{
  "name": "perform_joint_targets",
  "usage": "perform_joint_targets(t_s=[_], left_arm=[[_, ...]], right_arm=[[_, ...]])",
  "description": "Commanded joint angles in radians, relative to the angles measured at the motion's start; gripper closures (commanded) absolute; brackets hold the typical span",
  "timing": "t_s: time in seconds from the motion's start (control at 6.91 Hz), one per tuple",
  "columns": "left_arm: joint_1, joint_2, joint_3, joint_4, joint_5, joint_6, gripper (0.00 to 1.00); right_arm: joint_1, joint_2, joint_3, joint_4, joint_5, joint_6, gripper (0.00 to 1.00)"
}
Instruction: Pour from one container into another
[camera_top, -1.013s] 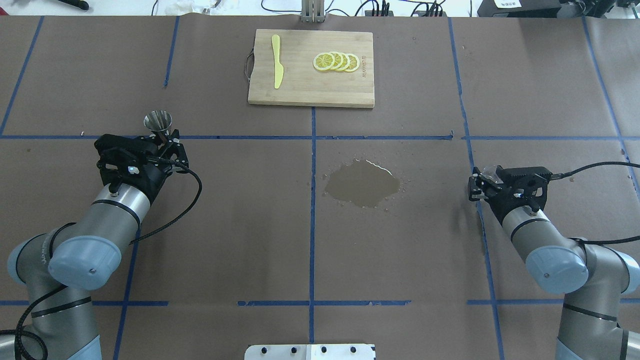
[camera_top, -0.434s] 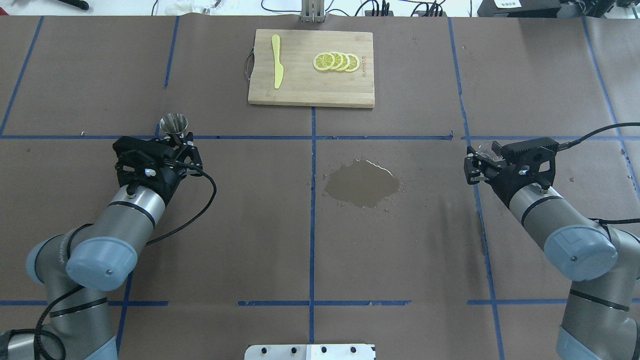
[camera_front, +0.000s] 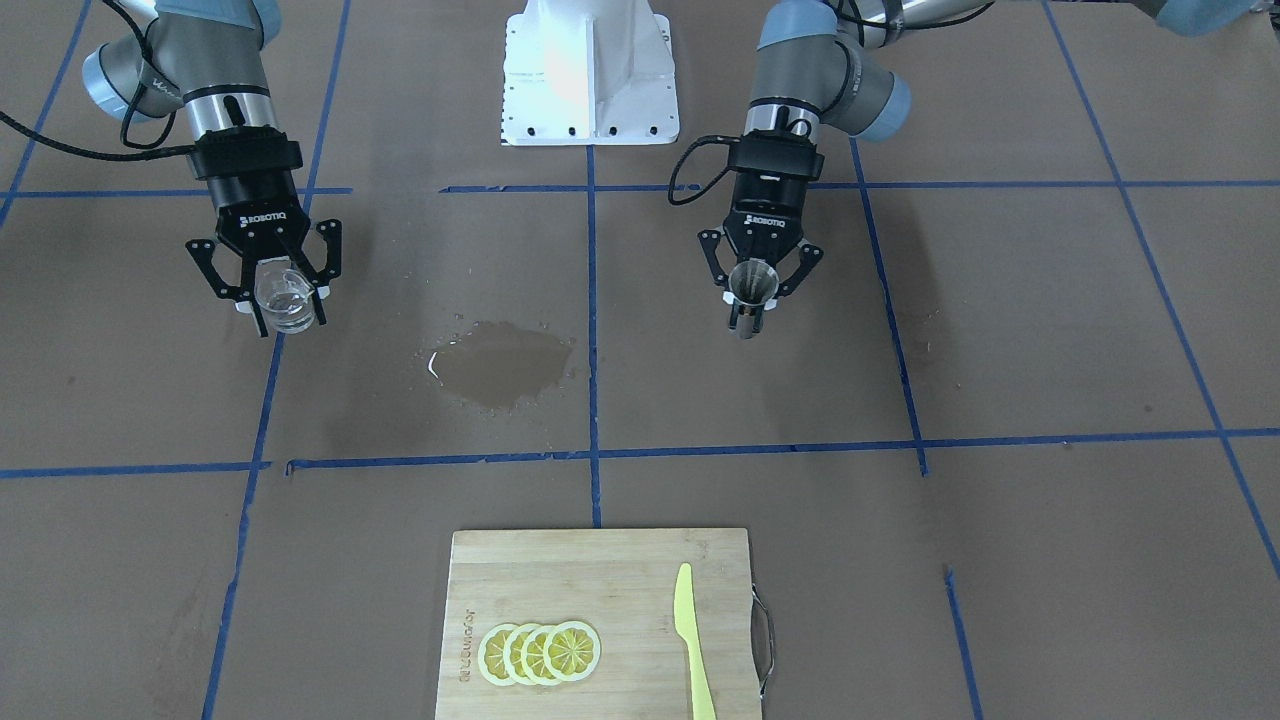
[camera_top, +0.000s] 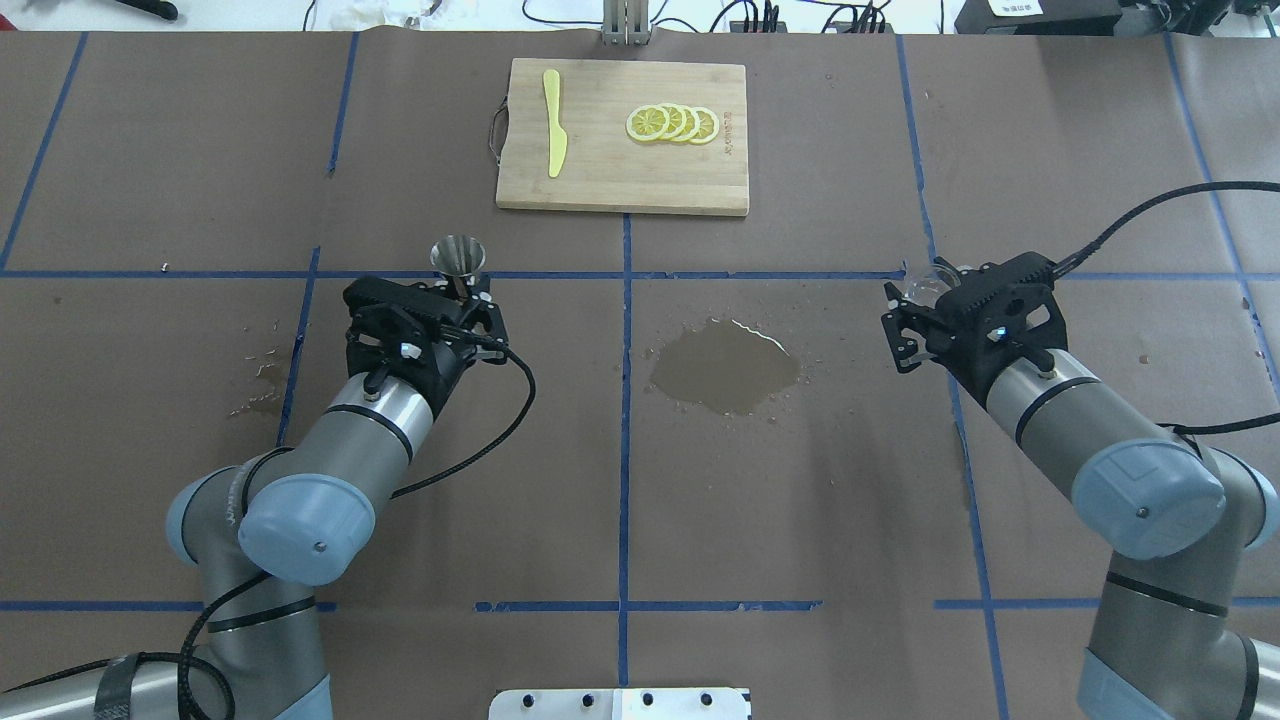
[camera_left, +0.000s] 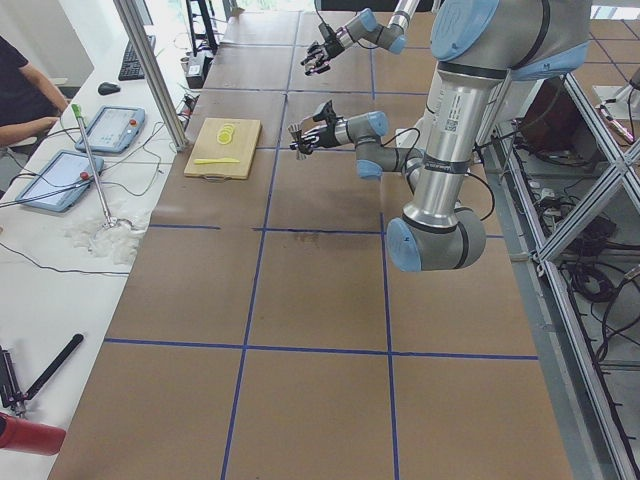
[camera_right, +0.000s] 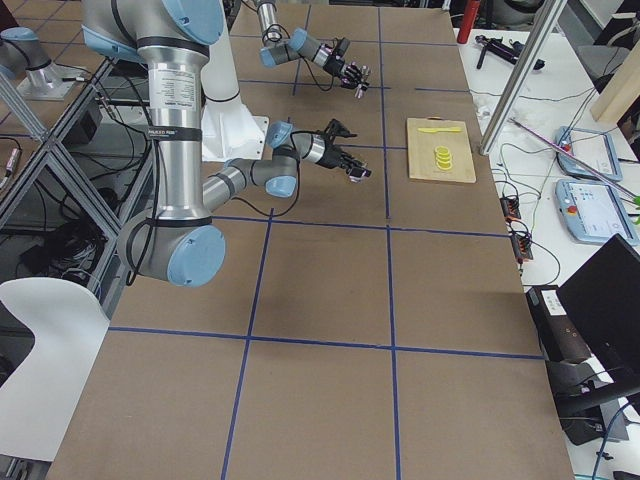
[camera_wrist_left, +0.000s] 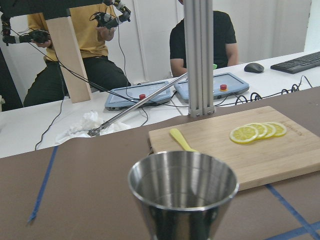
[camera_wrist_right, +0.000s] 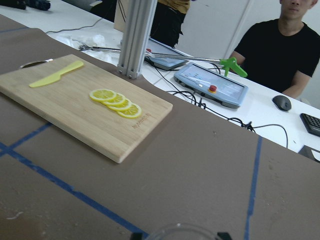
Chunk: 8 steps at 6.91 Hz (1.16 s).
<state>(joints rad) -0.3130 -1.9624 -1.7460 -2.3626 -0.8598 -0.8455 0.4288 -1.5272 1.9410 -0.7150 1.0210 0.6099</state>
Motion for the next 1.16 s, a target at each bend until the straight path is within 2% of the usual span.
perform_joint_targets(t_s=[0.0,0.14,0.29,0.43,0.58,0.72,1.01], left_arm=[[0.011,-0.079,0.000,-0.026,-0.153,0.076,1.00],[0.011,-0.102,0.005,-0.100,-0.235,0.182,1.00],[0.011,-0.104,0.008,-0.124,-0.310,0.192,1.00],[0.012,-0.117,0.009,-0.124,-0.346,0.192,1.00],[0.015,-0.130,0.029,-0.124,-0.358,0.192,1.00],[0.026,-0.154,0.063,-0.133,-0.367,0.192,1.00],[0.026,-0.217,0.159,-0.161,-0.380,0.195,1.00]], right_arm=[[0.002,0.118,0.004,-0.065,0.113,-0.035,1.00],[0.004,0.157,0.003,-0.078,0.128,-0.114,1.00],[0.005,0.180,0.010,-0.113,0.130,-0.140,1.00],[0.001,0.223,0.021,-0.197,0.134,-0.160,1.00],[0.008,0.313,0.033,-0.290,0.148,-0.201,1.00],[0.002,0.324,0.071,-0.382,0.148,-0.206,1.00],[0.005,0.334,0.079,-0.394,0.148,-0.312,1.00]])
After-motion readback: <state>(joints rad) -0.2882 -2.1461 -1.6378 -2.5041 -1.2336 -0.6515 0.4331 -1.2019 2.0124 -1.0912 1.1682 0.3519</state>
